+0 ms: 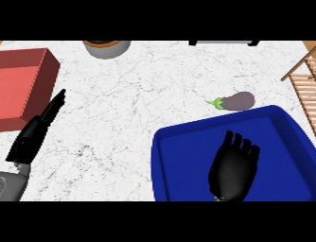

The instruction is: Pick the sweet potato from the tray and place it in the tiered shelf

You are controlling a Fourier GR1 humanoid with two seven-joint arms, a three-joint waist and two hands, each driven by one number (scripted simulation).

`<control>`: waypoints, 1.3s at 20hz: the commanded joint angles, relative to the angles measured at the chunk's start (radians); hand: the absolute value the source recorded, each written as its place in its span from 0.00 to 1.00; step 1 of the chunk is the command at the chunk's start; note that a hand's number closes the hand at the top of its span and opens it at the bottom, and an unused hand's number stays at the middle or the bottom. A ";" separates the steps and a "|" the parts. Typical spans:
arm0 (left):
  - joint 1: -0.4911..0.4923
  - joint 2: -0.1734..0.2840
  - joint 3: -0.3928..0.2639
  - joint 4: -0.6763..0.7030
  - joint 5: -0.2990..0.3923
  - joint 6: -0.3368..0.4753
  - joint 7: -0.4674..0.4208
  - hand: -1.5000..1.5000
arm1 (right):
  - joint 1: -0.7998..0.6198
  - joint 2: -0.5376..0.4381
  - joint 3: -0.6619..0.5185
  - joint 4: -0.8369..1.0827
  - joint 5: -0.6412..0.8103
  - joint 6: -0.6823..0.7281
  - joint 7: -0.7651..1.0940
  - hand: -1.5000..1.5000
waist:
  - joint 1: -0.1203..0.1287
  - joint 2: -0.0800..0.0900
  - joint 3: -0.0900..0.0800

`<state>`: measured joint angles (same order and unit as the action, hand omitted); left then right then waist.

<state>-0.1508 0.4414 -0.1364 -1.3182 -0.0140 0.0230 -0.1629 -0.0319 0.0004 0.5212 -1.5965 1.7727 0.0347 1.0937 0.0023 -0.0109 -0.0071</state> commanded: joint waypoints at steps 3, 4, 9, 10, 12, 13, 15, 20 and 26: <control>0.048 -0.014 0.024 -0.073 -0.020 -0.006 0.030 0.50 | -0.002 0.000 -0.032 0.123 -0.055 -0.107 0.045 1.00 | 0.002 0.011 0.007; 0.081 0.013 0.031 -0.109 0.000 -0.040 0.027 0.50 | -0.036 0.000 -0.030 0.160 -0.065 -0.123 0.079 1.00 | 0.007 0.011 0.008; 0.050 -0.029 0.027 -0.058 -0.023 -0.031 0.018 0.50 | -0.013 0.000 0.011 0.179 0.041 -0.096 0.080 1.00 | 0.003 0.010 0.007; 0.075 -0.028 0.016 -0.099 -0.042 -0.009 0.035 0.50 | -0.012 -0.010 -0.020 0.147 0.096 -0.054 0.051 1.00 | 0.003 0.009 0.007; 0.049 -0.023 0.037 -0.036 -0.033 -0.028 0.013 0.50 | -0.007 -0.009 -0.050 0.090 -0.123 0.005 -0.156 1.00 | -0.001 0.012 0.007; 0.006 -0.034 0.033 -0.024 -0.037 -0.018 0.028 0.50 | -0.058 0.000 -0.074 0.044 -0.248 0.057 -0.247 1.00 | -0.002 0.015 0.007; 0.005 -0.022 0.036 -0.029 -0.030 -0.031 0.020 0.50 | -0.018 -0.001 -0.018 0.005 -0.420 0.101 -0.350 1.00 | 0.009 0.019 0.009; 0.038 -0.038 0.027 -0.043 -0.051 -0.025 0.003 0.50 | -0.102 -0.063 -0.143 -0.203 -0.554 0.257 -0.475 1.00 | -0.003 0.010 0.007; 0.058 -0.027 0.052 -0.031 -0.054 -0.032 0.003 0.50 | -0.138 -0.075 -0.174 -0.466 -0.546 0.214 -0.462 1.00 | -0.008 0.005 0.007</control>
<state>-0.1188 0.4070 -0.0912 -1.3423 -0.0631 -0.0045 -0.1548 -0.1380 -0.0694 0.3755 -1.9069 1.2510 0.2363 0.6370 -0.0043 -0.0039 -0.0018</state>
